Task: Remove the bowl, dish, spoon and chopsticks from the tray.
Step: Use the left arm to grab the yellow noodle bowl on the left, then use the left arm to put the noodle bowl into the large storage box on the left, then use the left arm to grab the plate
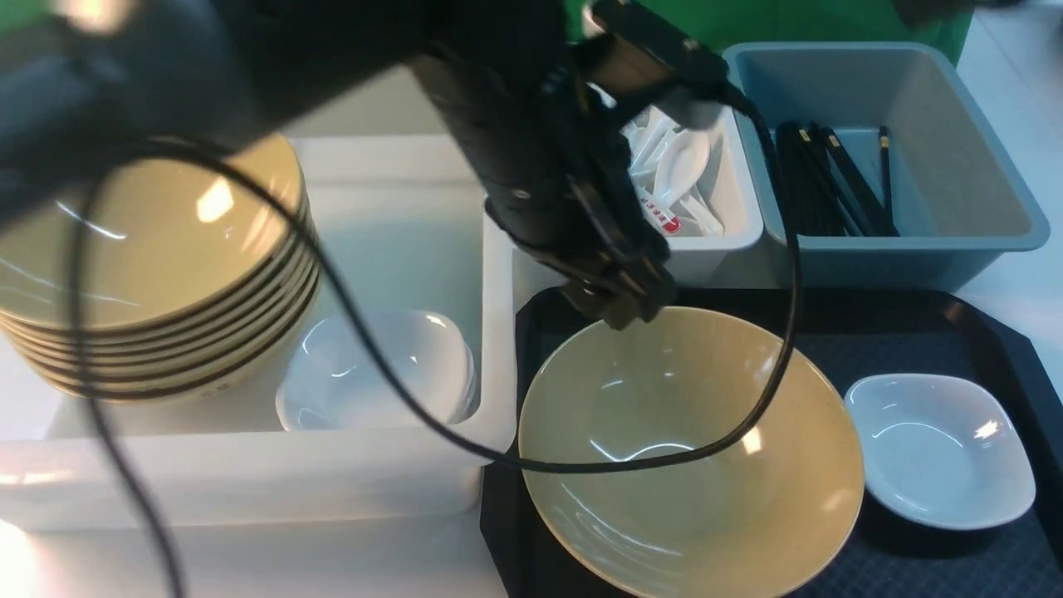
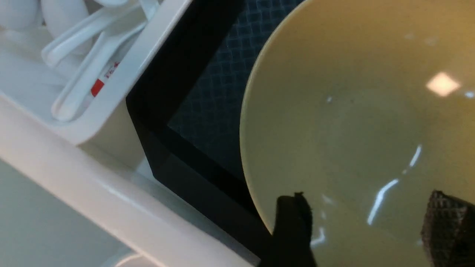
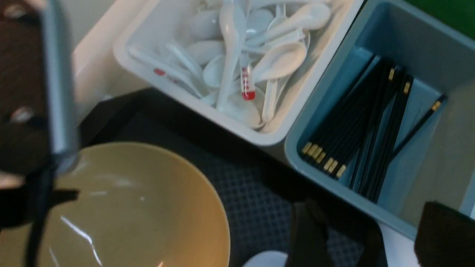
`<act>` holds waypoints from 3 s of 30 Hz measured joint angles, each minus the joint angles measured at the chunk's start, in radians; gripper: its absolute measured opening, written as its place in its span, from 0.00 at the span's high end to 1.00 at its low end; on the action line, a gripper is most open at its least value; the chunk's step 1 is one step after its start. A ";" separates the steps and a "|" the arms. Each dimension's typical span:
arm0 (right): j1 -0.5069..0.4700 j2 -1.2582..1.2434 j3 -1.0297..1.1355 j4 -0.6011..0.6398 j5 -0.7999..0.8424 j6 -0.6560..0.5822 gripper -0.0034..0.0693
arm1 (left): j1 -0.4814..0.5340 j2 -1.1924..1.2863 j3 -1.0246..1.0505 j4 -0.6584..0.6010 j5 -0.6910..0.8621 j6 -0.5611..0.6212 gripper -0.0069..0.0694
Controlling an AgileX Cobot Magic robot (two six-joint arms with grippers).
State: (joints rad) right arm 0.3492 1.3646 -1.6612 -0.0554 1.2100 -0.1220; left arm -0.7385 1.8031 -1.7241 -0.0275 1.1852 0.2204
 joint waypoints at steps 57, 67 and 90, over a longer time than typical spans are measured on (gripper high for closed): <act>0.327 -0.114 0.229 0.450 -0.333 -0.443 0.91 | 1.285 -0.636 0.610 -0.639 -0.294 0.033 0.90; 0.338 -0.093 0.224 0.445 -0.319 -0.450 0.90 | 1.288 -0.542 0.672 -0.558 -0.380 0.114 0.74; 0.338 -0.204 0.294 -0.133 -0.140 0.029 0.90 | 0.484 -0.617 0.413 -0.143 -0.203 -0.140 0.58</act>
State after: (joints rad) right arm 0.6875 1.1609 -1.3670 -0.1880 1.0703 -0.0931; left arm -0.2543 1.1862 -1.3107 -0.1709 0.9817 0.0808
